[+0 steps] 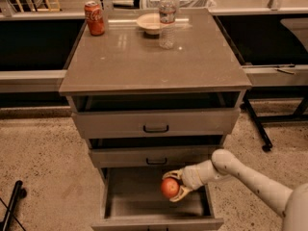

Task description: Pick apple from bottom drawer and place on counter

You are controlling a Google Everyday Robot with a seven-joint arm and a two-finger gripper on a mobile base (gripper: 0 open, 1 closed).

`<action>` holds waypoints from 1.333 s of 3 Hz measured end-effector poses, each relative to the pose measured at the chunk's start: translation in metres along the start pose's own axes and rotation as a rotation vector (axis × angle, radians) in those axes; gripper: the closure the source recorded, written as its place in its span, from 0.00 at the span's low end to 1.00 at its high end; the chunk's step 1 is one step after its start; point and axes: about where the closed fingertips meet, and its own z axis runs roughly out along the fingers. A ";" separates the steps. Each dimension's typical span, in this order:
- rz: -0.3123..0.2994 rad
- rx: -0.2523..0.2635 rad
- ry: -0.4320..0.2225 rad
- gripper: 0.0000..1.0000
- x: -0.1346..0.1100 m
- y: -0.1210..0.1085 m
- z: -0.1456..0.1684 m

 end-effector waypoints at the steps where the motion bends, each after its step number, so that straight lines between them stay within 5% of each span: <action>1: -0.070 0.003 0.033 1.00 -0.056 -0.007 0.007; 2: -0.068 -0.056 -0.005 1.00 -0.075 0.022 0.028; 3: -0.067 -0.056 -0.006 1.00 -0.075 0.023 0.028; 4: -0.085 0.004 0.030 1.00 -0.095 0.003 0.012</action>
Offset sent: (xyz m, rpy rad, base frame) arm -0.0137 0.0272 0.0397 -0.0214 -0.0682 0.0139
